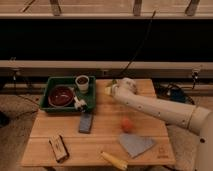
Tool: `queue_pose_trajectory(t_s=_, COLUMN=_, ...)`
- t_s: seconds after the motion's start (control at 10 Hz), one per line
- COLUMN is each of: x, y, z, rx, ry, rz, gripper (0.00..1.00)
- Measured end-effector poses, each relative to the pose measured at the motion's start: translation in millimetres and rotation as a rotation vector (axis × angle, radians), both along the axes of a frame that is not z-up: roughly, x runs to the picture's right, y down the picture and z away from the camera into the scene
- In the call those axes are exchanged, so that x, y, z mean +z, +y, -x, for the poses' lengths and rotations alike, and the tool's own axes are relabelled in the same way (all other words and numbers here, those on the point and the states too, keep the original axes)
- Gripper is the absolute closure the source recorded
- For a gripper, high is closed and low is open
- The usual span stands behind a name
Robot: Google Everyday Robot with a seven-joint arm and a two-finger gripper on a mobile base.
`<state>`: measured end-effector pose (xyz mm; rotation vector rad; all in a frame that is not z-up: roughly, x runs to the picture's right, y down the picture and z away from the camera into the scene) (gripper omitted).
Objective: Place pepper in plastic cup
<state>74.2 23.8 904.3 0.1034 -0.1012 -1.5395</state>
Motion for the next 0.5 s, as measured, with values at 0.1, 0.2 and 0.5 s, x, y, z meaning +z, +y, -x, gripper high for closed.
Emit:
queue_pose_trajectory(t_s=0.1, x=-0.4, y=0.1, z=0.2, rx=0.000, ry=-0.001, rz=0.000, gripper=0.20)
queue_pose_trajectory(t_s=0.2, x=-0.6, y=-0.2, z=1.1, rx=0.000, ry=-0.002, rz=0.000, gripper=0.20)
queue_pose_trajectory(t_s=0.5, x=-0.7, y=-0.3, z=0.7, rx=0.000, ry=-0.001, rz=-0.001, gripper=0.20)
